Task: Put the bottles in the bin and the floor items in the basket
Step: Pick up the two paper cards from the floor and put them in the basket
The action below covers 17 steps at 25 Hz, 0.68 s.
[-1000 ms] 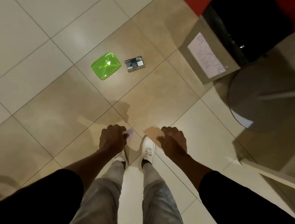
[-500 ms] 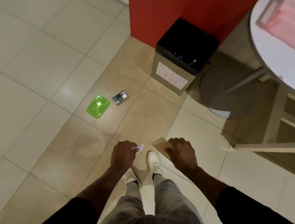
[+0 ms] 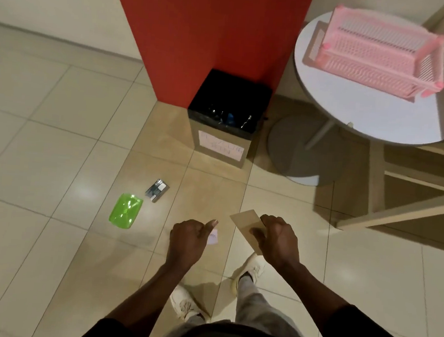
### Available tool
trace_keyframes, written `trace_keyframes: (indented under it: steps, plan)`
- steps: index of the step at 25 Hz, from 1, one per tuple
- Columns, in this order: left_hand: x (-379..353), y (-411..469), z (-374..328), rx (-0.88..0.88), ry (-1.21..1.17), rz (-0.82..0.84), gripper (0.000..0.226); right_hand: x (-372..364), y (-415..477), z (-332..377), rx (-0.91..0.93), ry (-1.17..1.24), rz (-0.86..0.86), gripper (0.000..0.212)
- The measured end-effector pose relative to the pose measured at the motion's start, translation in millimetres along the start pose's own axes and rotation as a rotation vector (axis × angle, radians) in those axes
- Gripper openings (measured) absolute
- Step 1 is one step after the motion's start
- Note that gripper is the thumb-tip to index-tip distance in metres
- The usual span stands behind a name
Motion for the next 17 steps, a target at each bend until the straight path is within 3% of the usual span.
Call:
trace_keyframes:
  steps: [2, 3, 11, 17]
  plan:
    - [-20, 23, -17, 0.043, 0.000, 0.020, 0.016, 21, 24, -30, -0.048, 0.013, -0.005, 0.026]
    - [-29, 33, -30, 0.055, -0.001, -0.003, 0.013, 34, 39, -46, -0.056, 0.019, -0.023, 0.027]
    - [-90, 115, -152, 0.204, -0.266, -0.070, 0.062, 128, 145, -135, -0.059, 0.048, -0.180, 0.018]
    - [-120, 192, -217, 0.266, -0.337, -0.093, 0.024, 179, 213, -157, -0.095, 0.142, -0.328, 0.023]
Point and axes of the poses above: each hand's wrist, its own y-axis towards the middle knuckle, its own x-axis out of the back of the hand, z = x × y, the point moved 10 cm from there along y, towards the middle knuckle, and after that the axes turned 5 degrees about -z, right-handed, at the moved point
